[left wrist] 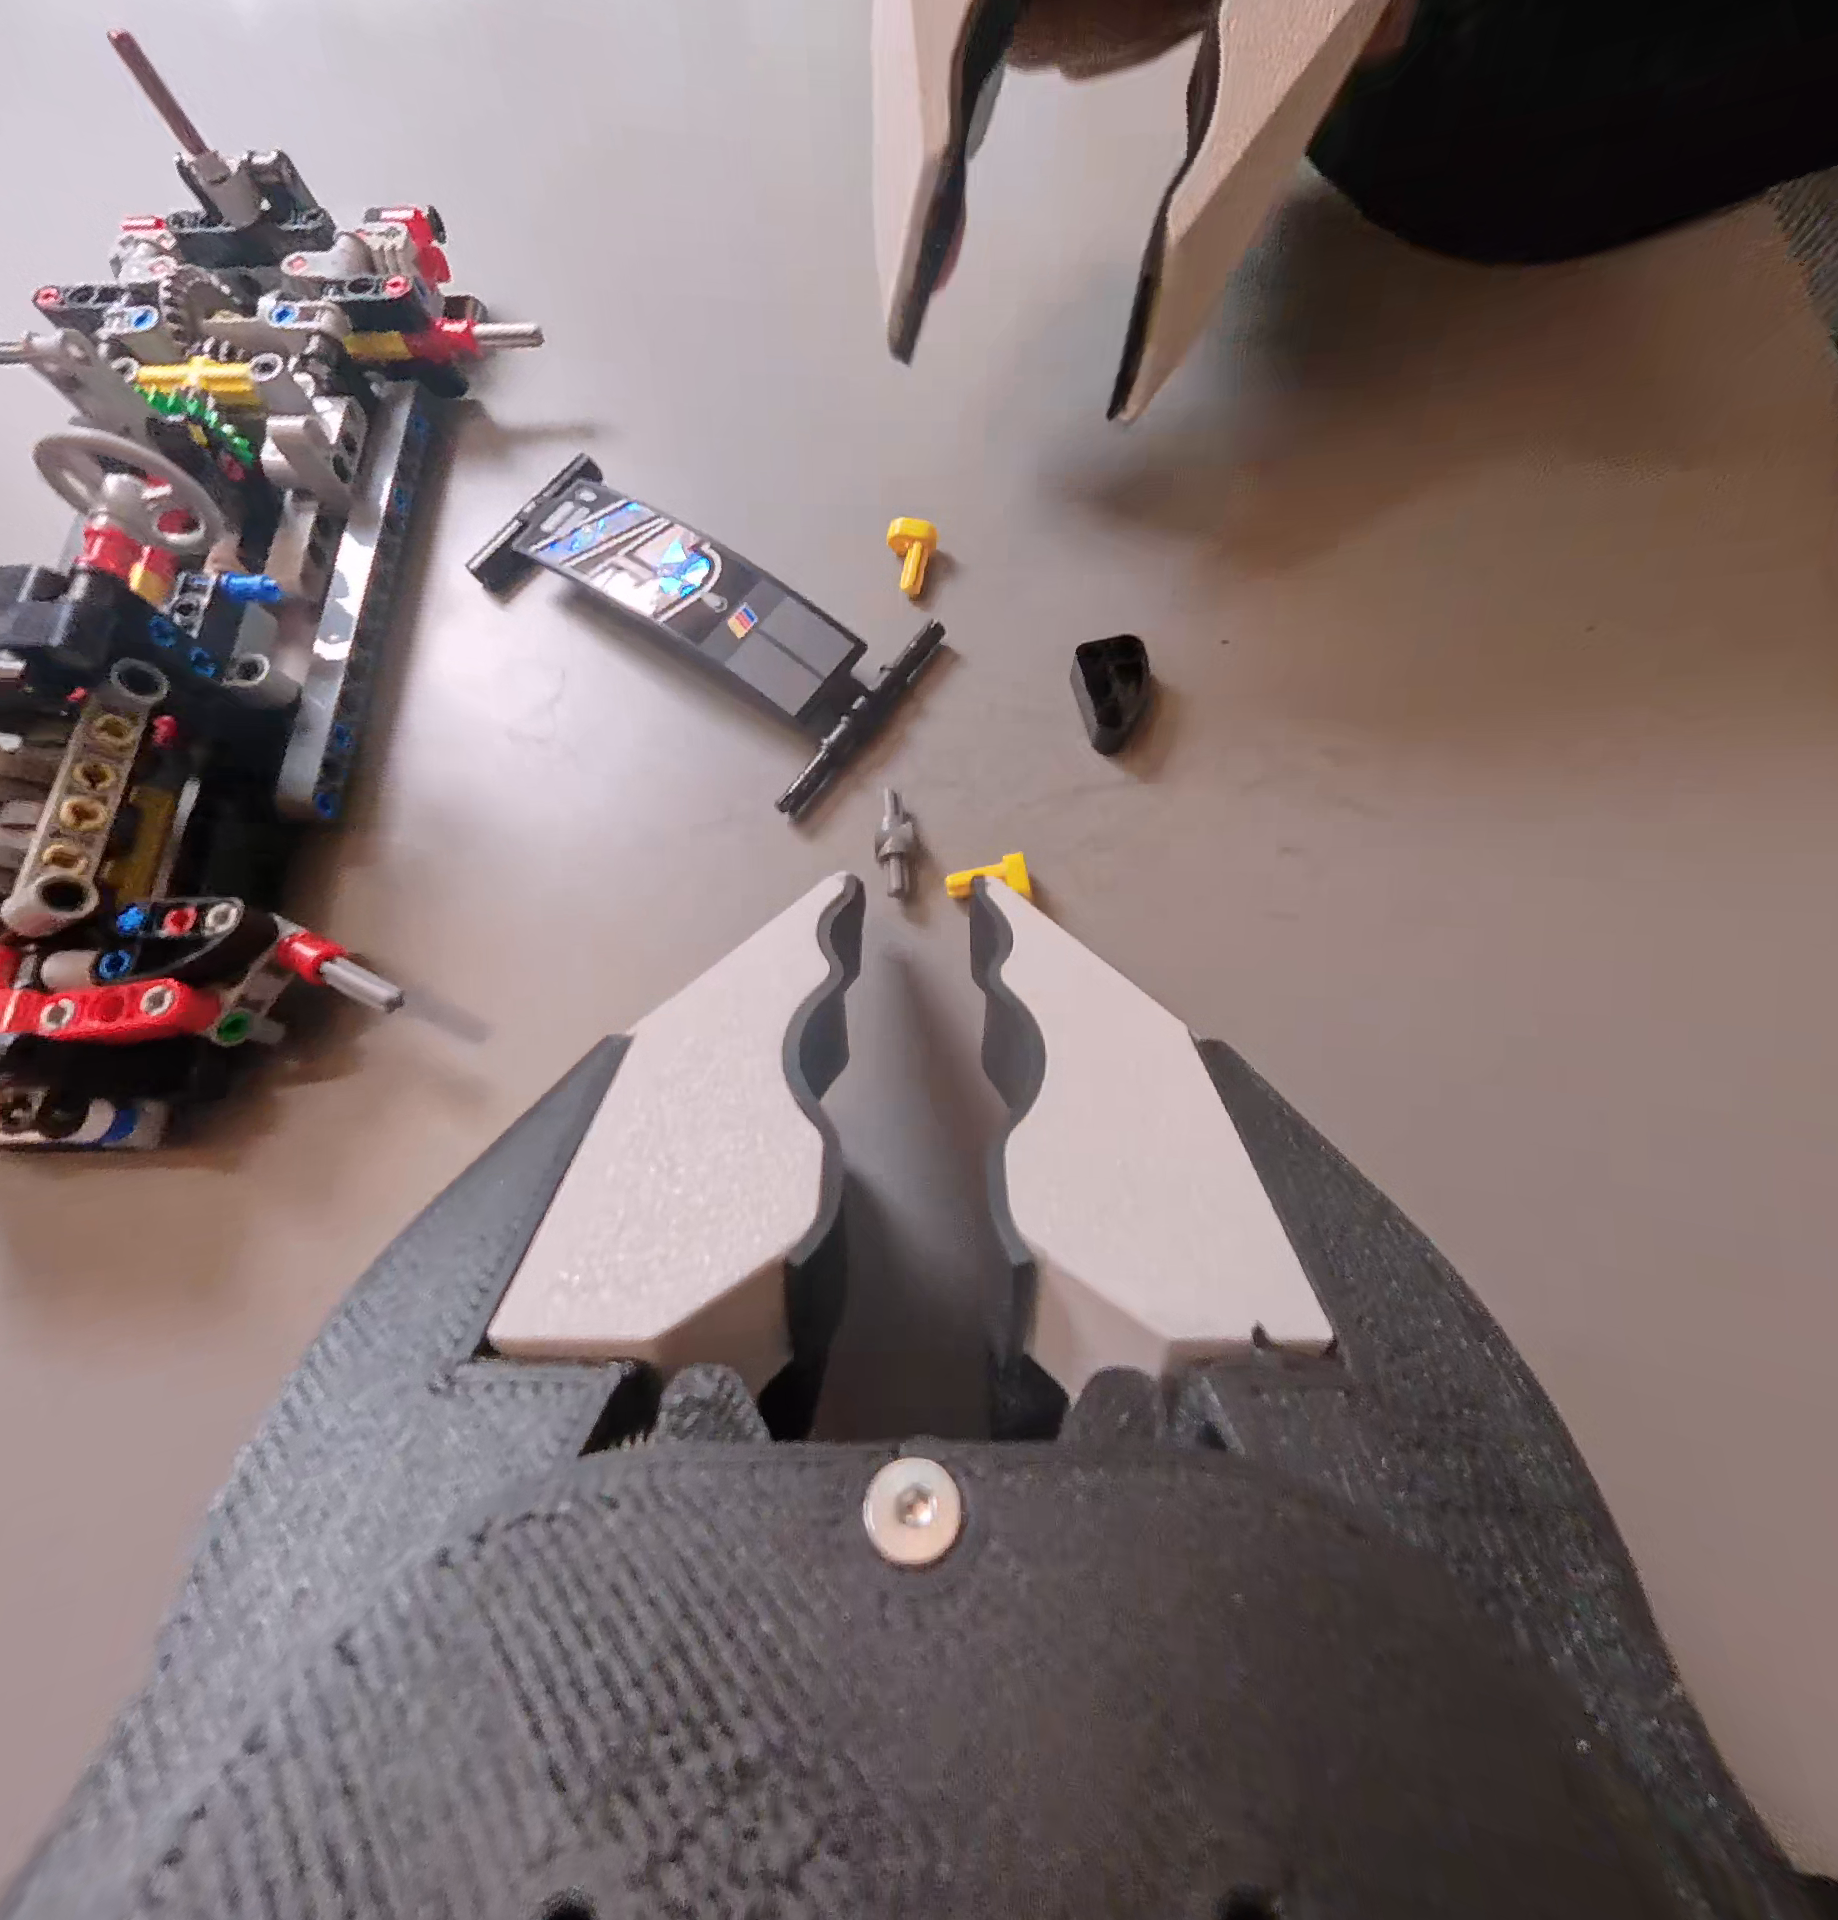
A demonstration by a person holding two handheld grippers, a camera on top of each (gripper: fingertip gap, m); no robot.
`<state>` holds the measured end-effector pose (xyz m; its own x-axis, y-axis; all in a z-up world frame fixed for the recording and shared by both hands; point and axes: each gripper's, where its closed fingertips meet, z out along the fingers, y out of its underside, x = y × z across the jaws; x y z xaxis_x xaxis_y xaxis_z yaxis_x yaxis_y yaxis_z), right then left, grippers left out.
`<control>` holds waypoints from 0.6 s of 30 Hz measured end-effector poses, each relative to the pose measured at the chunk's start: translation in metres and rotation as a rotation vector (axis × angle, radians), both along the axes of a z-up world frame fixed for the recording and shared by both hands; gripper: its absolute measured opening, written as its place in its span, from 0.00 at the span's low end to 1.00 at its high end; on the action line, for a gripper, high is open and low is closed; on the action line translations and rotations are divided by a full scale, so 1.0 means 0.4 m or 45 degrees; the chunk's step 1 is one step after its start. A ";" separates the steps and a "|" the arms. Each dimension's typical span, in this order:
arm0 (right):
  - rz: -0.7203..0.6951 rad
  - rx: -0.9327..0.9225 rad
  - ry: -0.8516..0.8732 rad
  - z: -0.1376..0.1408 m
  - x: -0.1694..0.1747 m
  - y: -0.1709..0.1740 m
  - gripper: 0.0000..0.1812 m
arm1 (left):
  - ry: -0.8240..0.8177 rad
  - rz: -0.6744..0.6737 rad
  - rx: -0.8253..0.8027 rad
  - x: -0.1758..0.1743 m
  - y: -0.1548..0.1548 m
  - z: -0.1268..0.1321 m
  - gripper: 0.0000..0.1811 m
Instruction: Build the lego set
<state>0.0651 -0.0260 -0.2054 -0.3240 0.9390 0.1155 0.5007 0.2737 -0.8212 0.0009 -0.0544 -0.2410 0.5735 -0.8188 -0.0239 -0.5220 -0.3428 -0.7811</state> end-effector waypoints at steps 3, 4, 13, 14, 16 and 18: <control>0.125 0.019 -0.089 -0.033 0.012 -0.047 0.18 | -0.034 -0.041 0.016 0.035 -0.012 0.020 0.10; 0.165 0.049 -0.120 -0.046 0.011 -0.062 0.18 | -0.042 -0.062 0.016 0.048 -0.018 0.025 0.10; 0.285 0.178 -0.319 -0.108 -0.030 -0.090 0.07 | -0.042 -0.082 -0.033 0.055 -0.030 -0.003 0.09; 0.284 0.162 -0.324 -0.109 -0.028 -0.090 0.07 | -0.060 -0.077 -0.025 0.054 -0.028 0.003 0.09; 0.271 0.126 -0.317 -0.106 -0.026 -0.090 0.07 | -0.092 -0.059 0.001 0.048 -0.020 0.016 0.09; 0.207 0.004 -0.258 -0.085 -0.040 -0.088 0.07 | -0.116 -0.023 0.045 0.039 -0.006 0.031 0.11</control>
<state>0.0493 -0.0612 -0.2395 -0.4871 0.8726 0.0357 0.6044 0.3663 -0.7075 0.0163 -0.0567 -0.2288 0.5597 -0.8287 -0.0015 -0.4542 -0.3052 -0.8370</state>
